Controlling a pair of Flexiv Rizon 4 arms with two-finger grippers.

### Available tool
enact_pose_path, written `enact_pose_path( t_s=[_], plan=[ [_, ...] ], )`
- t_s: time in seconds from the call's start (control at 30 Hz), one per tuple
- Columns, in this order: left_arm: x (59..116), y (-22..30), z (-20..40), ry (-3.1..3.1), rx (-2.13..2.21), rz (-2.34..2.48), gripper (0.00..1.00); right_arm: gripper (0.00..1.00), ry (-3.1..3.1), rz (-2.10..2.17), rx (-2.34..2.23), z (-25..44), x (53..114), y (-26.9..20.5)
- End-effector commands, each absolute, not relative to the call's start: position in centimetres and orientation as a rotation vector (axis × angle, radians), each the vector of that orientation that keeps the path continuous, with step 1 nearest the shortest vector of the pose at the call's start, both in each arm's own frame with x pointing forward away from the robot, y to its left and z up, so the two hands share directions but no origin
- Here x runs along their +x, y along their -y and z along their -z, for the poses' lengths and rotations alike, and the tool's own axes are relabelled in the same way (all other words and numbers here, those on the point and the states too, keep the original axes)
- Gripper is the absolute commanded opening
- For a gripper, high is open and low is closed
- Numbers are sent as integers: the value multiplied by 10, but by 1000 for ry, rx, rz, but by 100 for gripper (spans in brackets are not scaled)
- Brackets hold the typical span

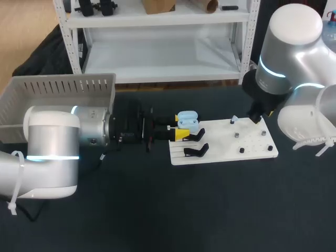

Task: Pick up each earbud case from the left stands, insert the matching earbuds, close the lid, and place the case in the box.

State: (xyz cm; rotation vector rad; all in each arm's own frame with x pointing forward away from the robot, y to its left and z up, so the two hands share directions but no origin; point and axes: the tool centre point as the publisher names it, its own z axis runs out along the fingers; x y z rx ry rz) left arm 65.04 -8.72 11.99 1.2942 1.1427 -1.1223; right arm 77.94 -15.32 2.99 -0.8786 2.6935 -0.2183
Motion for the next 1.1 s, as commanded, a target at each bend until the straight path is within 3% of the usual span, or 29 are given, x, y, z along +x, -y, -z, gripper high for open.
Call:
enact_pose_path(
  t_s=[0.03,1.1],
  plan=[
    [649,88,-120,-1146,1292,1117,0,47,-2683,227,-869,-27,779,153],
    [649,88,-120,-1146,1292,1117,0,33,-2692,233,-864,-21,786,154]
  ],
)
